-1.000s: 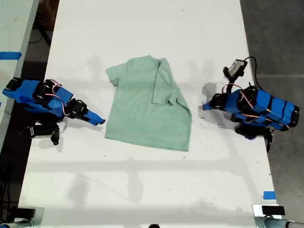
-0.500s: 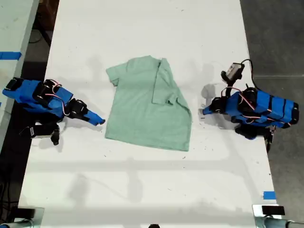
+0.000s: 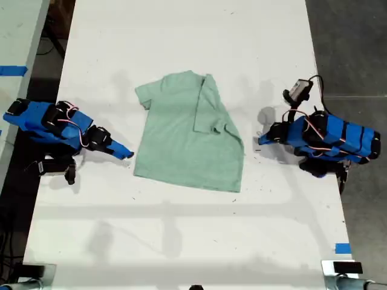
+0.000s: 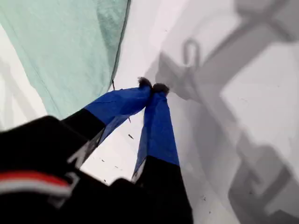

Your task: Fold t shirt

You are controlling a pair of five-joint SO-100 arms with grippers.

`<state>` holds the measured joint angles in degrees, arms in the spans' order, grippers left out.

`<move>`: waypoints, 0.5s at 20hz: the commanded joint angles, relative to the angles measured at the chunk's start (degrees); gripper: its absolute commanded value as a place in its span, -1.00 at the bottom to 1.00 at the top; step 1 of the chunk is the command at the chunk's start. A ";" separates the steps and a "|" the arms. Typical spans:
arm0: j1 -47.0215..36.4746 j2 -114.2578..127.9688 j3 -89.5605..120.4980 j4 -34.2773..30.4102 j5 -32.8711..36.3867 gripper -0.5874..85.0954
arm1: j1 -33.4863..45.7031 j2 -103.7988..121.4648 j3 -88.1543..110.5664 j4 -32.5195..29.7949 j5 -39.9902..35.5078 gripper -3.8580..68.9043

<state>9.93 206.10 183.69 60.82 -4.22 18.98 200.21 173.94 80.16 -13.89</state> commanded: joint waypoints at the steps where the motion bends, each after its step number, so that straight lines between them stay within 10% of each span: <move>1: 0.44 0.44 0.44 0.18 0.26 -0.58 | 1.14 0.44 1.85 0.44 -0.35 -0.86; 10: 0.44 0.44 0.44 0.18 0.26 -0.58 | -0.44 0.44 2.20 0.00 1.93 -0.83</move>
<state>9.93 206.10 183.69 60.82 -4.22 19.60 200.21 174.02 80.16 -13.10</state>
